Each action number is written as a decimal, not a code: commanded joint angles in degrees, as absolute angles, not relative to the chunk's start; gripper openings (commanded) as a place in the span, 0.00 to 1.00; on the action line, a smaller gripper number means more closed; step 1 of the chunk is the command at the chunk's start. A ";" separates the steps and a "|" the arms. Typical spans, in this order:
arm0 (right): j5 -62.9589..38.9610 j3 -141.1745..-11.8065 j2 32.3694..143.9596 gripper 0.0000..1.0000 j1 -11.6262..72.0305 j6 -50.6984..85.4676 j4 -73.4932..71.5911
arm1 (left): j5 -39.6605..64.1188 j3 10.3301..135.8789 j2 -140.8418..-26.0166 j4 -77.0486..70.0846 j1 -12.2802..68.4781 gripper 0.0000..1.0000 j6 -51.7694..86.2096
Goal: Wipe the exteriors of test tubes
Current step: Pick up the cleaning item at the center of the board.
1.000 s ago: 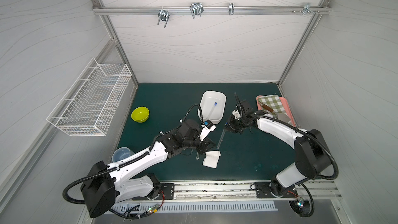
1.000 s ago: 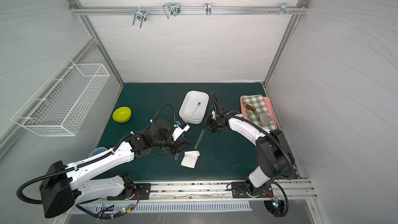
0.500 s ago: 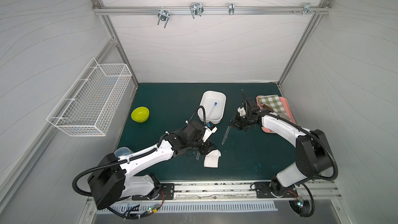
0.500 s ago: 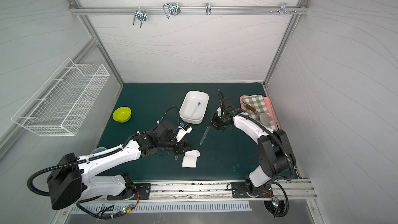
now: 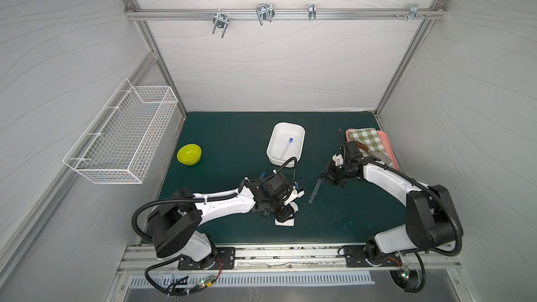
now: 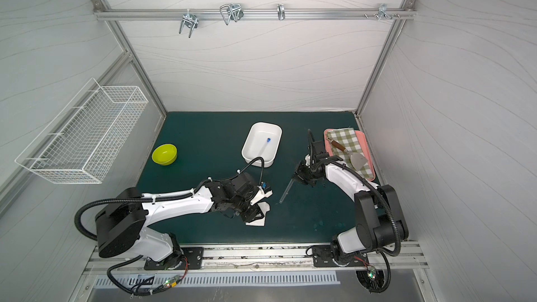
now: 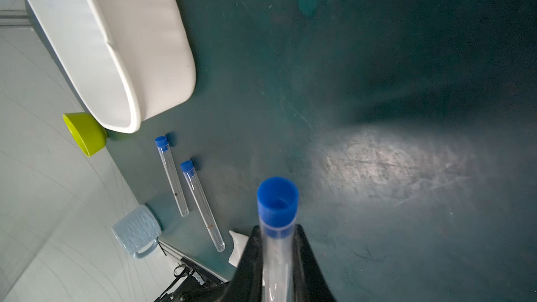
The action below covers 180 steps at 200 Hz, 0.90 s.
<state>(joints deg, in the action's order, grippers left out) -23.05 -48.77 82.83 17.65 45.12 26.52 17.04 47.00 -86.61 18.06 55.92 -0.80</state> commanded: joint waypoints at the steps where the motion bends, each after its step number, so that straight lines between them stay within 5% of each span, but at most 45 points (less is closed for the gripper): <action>1: -24.32 -48.34 80.71 0.12 16.39 44.18 27.39 | 13.09 50.23 -89.01 20.84 57.02 0.48 -5.18; 51: -25.20 -46.44 79.44 0.12 15.57 43.80 27.21 | 9.23 51.57 -94.11 20.93 57.04 0.41 -6.82; 110: -25.34 -45.70 78.39 0.12 14.92 43.79 27.37 | 9.52 51.51 -96.49 20.23 57.47 0.00 -6.89; 180: -25.73 -45.54 77.68 0.12 15.77 44.82 27.10 | 9.65 52.64 -85.49 20.76 57.57 0.00 -2.74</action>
<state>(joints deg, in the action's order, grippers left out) -25.02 -45.67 79.53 15.25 44.03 26.50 9.61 50.35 -92.29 20.84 57.19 -4.89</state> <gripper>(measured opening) 0.168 0.047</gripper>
